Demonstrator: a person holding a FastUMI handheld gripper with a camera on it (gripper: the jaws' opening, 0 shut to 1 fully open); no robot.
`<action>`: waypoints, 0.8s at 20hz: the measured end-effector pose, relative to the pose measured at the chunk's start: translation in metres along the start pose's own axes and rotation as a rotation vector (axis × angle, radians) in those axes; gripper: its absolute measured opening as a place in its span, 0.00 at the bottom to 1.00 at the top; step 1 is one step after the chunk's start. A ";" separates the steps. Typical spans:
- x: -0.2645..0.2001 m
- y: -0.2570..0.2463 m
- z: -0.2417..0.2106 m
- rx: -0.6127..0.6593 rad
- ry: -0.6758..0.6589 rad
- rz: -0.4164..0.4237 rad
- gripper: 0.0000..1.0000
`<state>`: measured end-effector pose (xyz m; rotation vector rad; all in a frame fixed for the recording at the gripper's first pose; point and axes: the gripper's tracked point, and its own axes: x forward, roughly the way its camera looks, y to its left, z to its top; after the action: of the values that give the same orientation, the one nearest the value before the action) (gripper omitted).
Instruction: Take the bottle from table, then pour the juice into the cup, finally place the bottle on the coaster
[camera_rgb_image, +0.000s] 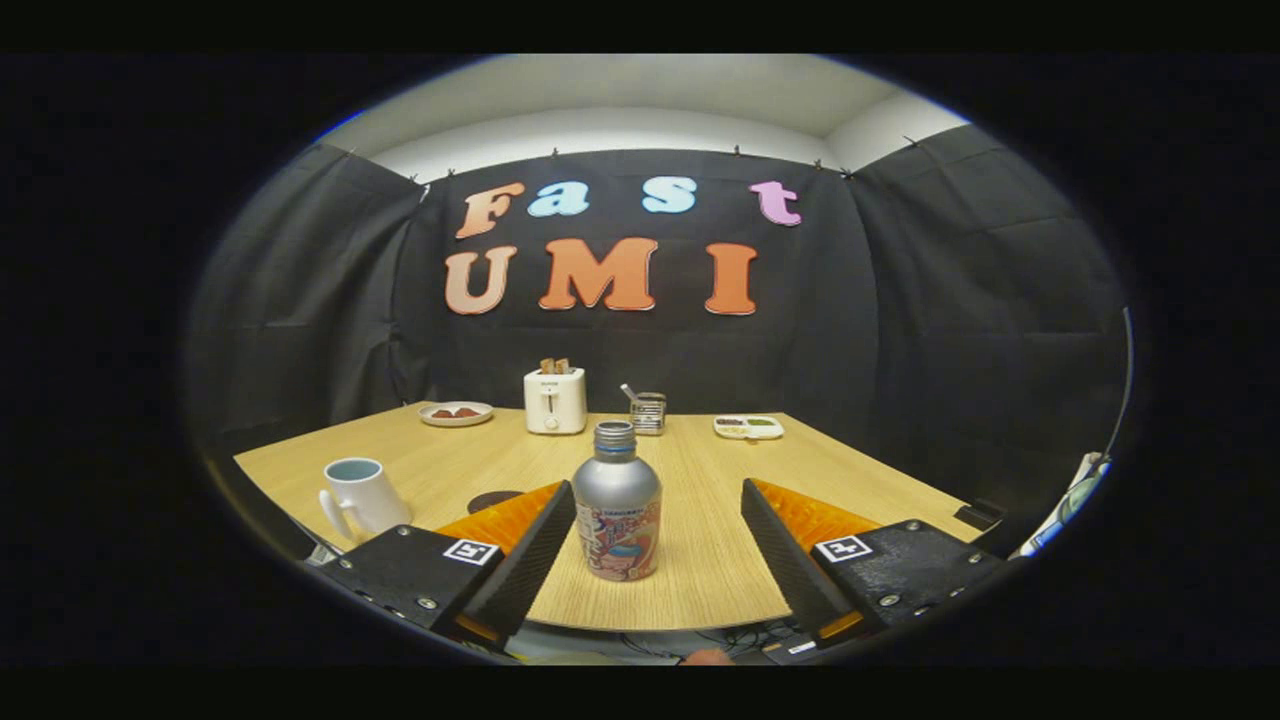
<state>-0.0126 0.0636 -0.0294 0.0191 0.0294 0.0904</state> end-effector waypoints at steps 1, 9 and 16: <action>0.000 0.002 -0.001 -0.008 -0.001 0.004 0.99; 0.011 0.022 -0.027 0.004 0.034 0.054 0.99; 0.037 0.026 -0.051 0.000 0.066 0.061 0.99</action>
<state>0.0208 0.0935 -0.0807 0.0169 0.0952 0.1517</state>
